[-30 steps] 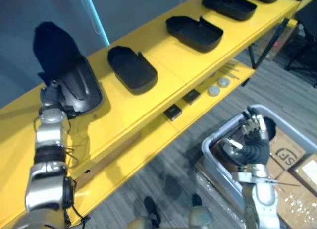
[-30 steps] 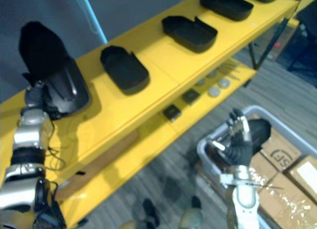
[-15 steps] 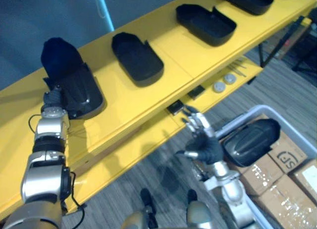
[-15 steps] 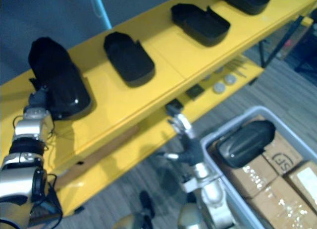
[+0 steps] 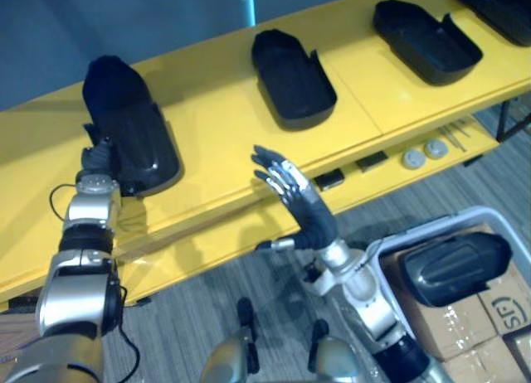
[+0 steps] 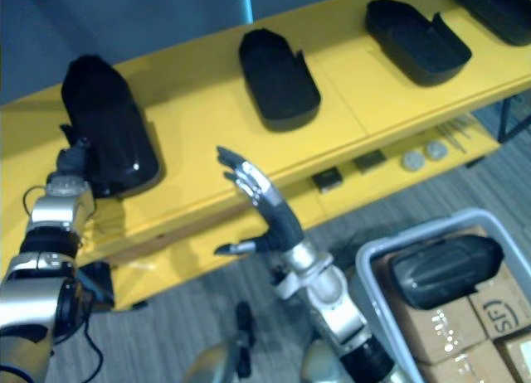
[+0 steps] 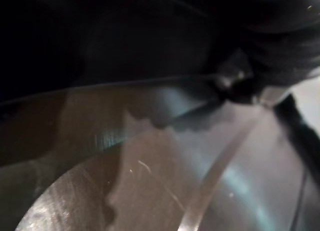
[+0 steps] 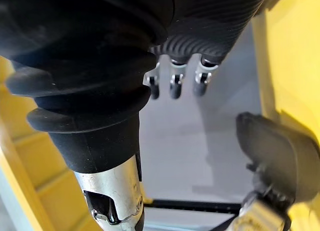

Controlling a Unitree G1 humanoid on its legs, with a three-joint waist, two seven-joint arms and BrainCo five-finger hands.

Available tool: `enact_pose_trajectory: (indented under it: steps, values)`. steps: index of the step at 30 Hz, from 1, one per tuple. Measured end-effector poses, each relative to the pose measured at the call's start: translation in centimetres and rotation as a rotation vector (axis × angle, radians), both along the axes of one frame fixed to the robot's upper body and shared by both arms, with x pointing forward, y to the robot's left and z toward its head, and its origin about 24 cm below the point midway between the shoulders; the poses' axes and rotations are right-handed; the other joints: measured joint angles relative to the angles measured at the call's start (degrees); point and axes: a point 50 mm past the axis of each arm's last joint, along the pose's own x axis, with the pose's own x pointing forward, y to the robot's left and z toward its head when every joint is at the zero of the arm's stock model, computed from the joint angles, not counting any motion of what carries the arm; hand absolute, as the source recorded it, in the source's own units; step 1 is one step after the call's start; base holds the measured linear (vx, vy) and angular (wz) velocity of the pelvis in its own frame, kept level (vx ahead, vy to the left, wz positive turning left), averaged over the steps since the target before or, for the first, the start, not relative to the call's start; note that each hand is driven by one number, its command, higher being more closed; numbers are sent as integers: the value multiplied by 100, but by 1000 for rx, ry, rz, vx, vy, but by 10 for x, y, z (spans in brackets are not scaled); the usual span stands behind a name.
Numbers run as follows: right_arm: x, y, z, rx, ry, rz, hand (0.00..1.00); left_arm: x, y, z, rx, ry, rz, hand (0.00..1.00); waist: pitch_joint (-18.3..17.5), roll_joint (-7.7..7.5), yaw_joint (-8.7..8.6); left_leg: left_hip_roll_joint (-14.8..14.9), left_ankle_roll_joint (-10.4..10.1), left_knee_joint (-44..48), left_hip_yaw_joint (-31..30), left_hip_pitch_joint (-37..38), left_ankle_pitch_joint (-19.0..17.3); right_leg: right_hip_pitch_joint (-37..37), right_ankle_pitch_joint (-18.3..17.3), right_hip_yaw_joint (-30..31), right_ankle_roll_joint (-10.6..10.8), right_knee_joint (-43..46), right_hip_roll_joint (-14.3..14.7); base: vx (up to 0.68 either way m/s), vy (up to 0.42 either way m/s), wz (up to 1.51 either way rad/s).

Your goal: Walk over and take plastic housings, then place them on the shelf

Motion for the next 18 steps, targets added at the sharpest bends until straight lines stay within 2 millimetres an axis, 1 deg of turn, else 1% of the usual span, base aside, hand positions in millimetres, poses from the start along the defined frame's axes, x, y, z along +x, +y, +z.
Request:
enact_pose_trajectory:
  steps: [1, 2, 3, 6, 7, 9, 13, 18]
  values:
    - [0, 3, 2, 0, -11, 30, 0, 5, -6, 11, -4, -33, -8, 100, 132, 0, 0, 6, 2, 0, 8, -15, 28, -60, -12, 24, -17, 82, -3, 0, 0, 0]
    - [0, 4, 3, 0, -12, 38, 0, 6, -7, 13, -5, -39, -8, 100, 162, -1, -1, 7, 3, 0, 7, -14, 33, -63, -13, 25, -18, 94, -3, -41, 3, -3]
    - [-1, 7, 6, 3, -22, 61, 0, 10, -12, 20, -12, -64, -12, 100, 272, 5, -6, 11, 7, 0, 6, -16, 53, -93, -30, 32, -37, 155, -8, -41, 5, 0]
    - [-5, 16, 12, 15, -47, 131, 0, 17, -23, 36, -37, -130, -25, 100, 329, 23, -9, 21, -7, -1, 0, -195, 101, -364, -87, 61, -38, 370, -24, -53, -6, 1]
    - [-6, 20, 15, 25, -56, 163, 0, 18, -24, 41, -35, -148, -22, 100, 407, 18, -10, 25, -9, -1, 5, -184, 117, -389, -112, 81, -41, 441, -33, 0, 0, 0]
    - [-10, 26, 20, 35, -70, 211, 0, 19, -27, 44, -27, -160, -27, 100, 441, 23, -4, 21, -24, -1, 5, -205, 127, -473, -172, 92, -48, 570, -81, -8, -3, 2]
    - [-14, 36, 22, 19, -75, 263, 0, 21, -32, 46, -36, -169, -34, 100, 453, 21, 1, 19, -39, -3, -14, -228, 136, -543, -251, 89, -62, 717, -101, -1, -10, 2]
    - [-14, 39, 21, 15, -63, 265, 0, 24, -37, 53, -30, -178, -46, 100, 457, 22, 0, 24, -59, -3, -103, -301, 157, -572, -252, 12, -62, 725, -99, 8, -21, 8]
